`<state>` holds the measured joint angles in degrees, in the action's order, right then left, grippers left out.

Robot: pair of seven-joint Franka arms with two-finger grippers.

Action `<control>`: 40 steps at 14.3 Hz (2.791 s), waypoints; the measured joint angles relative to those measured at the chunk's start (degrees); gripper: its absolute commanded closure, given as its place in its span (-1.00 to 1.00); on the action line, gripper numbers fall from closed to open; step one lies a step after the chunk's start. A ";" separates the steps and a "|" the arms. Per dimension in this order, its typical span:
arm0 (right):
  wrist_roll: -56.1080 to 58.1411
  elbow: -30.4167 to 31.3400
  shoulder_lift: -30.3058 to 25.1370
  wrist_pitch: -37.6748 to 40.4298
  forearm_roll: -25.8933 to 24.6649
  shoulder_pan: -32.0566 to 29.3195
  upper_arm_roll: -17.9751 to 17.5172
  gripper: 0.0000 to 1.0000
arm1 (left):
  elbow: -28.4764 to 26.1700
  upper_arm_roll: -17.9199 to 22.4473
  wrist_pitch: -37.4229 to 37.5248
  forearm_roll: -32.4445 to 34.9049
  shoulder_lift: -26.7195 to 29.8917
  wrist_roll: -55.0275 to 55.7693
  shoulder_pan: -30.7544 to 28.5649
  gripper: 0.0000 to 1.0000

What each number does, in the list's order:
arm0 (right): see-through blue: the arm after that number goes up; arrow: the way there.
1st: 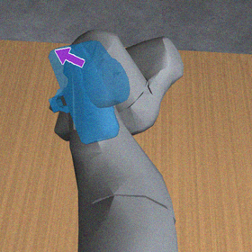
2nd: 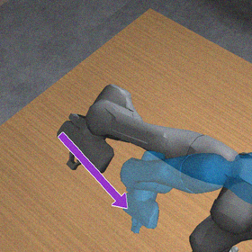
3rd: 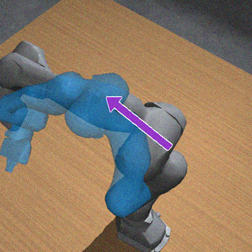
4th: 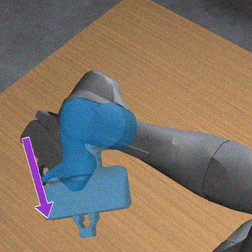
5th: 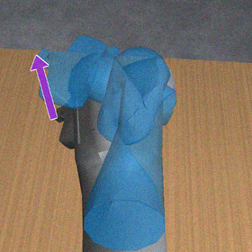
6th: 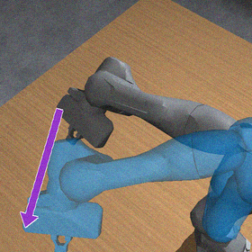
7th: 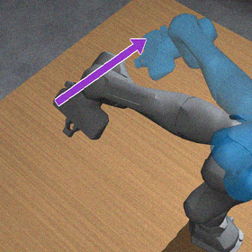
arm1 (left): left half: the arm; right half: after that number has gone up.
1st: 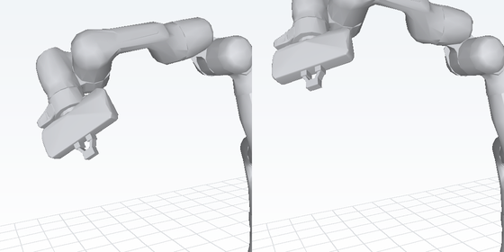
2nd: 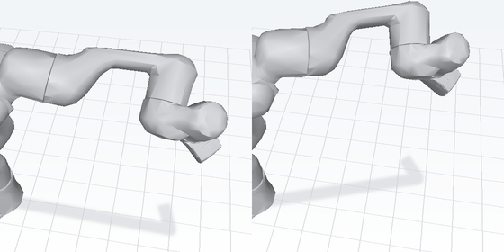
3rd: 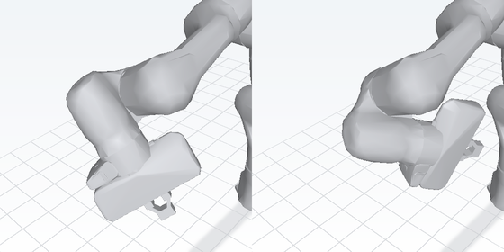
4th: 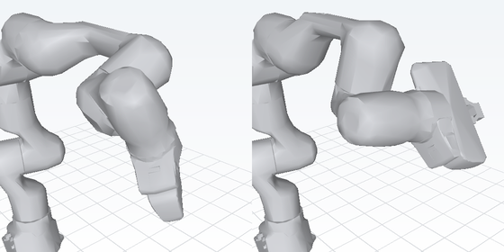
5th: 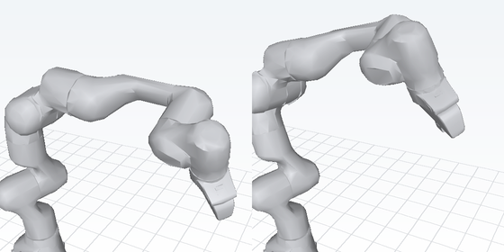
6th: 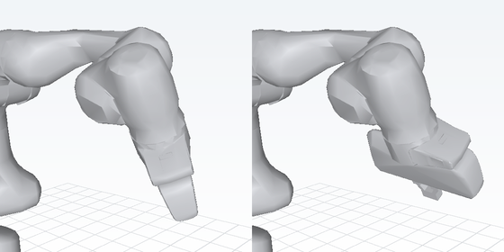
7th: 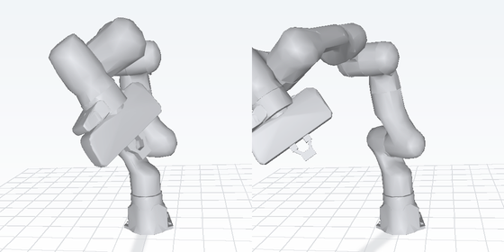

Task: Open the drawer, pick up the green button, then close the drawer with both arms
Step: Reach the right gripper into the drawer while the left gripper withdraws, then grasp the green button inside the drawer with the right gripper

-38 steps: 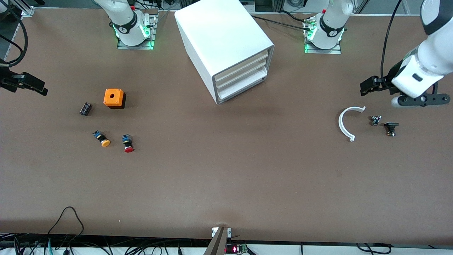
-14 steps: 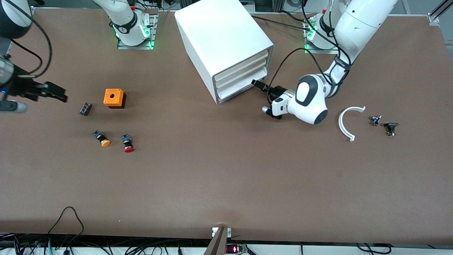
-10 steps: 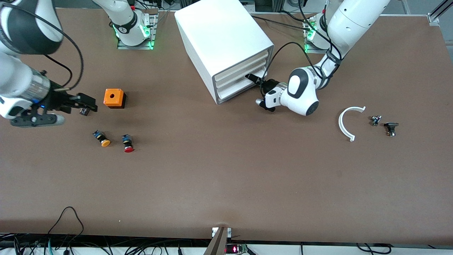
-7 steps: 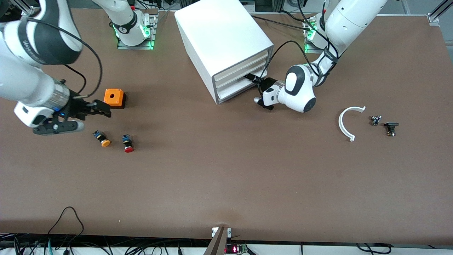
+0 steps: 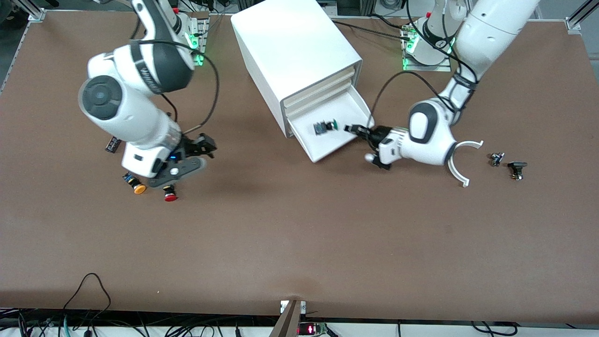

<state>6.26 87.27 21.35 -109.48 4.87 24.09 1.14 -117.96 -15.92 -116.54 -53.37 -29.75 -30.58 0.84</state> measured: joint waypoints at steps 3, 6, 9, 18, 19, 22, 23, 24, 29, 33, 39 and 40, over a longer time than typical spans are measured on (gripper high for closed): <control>4.40 -7.22 5.31 -0.15 0.00 4.33 -0.05 -1.00 | 1.59 1.56 -0.97 0.21 -0.02 -0.03 -1.47 -1.00; 8.27 -14.11 9.84 -0.15 0.00 9.59 -0.37 -1.00 | 2.99 1.64 -2.89 2.51 0.99 -0.06 -1.94 -1.00; 14.31 -17.85 13.19 -0.12 0.00 14.52 -0.83 -1.00 | 7.71 2.11 -3.97 17.61 7.20 0.41 -4.96 -1.00; 34.51 -18.92 19.25 0.19 -1.72 19.31 -5.43 -1.00 | 11.73 8.67 17.26 51.17 35.49 13.43 -7.51 -1.00; 34.60 -18.99 20.00 0.09 -1.83 19.70 -5.50 -1.00 | 11.86 8.49 19.10 52.85 36.52 17.02 -7.32 -1.00; 34.89 -21.66 23.81 -0.39 -3.92 21.28 -5.65 -1.00 | 11.84 8.26 20.44 54.64 36.57 23.37 -6.52 -1.00; 34.89 -23.01 25.16 -0.77 -4.44 21.89 -5.66 -1.00 | 11.84 8.24 20.45 54.66 36.36 23.76 -6.20 -1.00; 34.89 -24.08 26.22 -1.75 -4.70 22.31 -5.66 -1.00 | 11.85 8.23 20.45 54.66 36.18 24.08 -5.90 -1.00; 34.88 -25.23 29.03 -7.53 -4.79 23.31 -5.66 -1.00 | 11.92 8.46 20.44 54.67 35.87 24.61 -5.73 -1.00; 34.88 -25.25 30.58 -8.41 -5.09 24.33 -5.67 -0.98 | 12.02 8.55 20.44 54.67 35.58 24.64 -5.73 -1.00; 34.88 -25.27 32.09 -9.07 -5.53 24.58 -5.66 -0.62 | 12.64 9.53 20.43 54.67 34.99 24.67 -5.73 -1.00; 34.88 -25.27 32.28 -9.24 -5.53 24.67 -5.66 -0.49 | 12.88 9.67 20.43 54.67 34.79 24.67 -5.73 -1.00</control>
<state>41.15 62.00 53.63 -118.72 -0.66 48.75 -4.52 -105.07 -6.26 -96.12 1.29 5.04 -5.91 -4.89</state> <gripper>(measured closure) 0.159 0.000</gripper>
